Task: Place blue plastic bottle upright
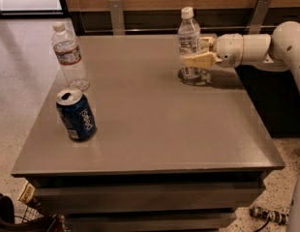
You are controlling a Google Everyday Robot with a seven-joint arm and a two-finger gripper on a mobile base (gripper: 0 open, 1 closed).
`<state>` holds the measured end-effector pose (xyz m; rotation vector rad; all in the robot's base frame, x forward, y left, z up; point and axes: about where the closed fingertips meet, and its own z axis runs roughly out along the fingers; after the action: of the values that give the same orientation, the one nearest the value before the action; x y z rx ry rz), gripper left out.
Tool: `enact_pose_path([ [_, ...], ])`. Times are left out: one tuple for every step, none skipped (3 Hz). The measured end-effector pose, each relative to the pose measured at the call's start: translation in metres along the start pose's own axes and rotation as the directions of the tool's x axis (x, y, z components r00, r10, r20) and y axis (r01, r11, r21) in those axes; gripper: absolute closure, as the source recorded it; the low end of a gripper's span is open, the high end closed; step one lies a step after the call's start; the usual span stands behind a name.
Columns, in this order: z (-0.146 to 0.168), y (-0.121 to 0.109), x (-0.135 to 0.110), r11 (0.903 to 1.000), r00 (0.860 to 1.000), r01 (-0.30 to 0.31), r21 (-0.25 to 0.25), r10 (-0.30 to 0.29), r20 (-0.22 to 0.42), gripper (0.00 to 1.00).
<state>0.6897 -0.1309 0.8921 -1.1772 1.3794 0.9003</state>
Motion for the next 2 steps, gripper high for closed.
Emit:
enact_pose_path([
  [-0.0028,0.0026,0.0232,0.9988,0.998,-0.047,-0.009,0.048,0.049,1.00],
  [-0.0046,0.0033,0.0245,0.9986,0.997,-0.052,-0.009,0.052,0.058,1.00],
])
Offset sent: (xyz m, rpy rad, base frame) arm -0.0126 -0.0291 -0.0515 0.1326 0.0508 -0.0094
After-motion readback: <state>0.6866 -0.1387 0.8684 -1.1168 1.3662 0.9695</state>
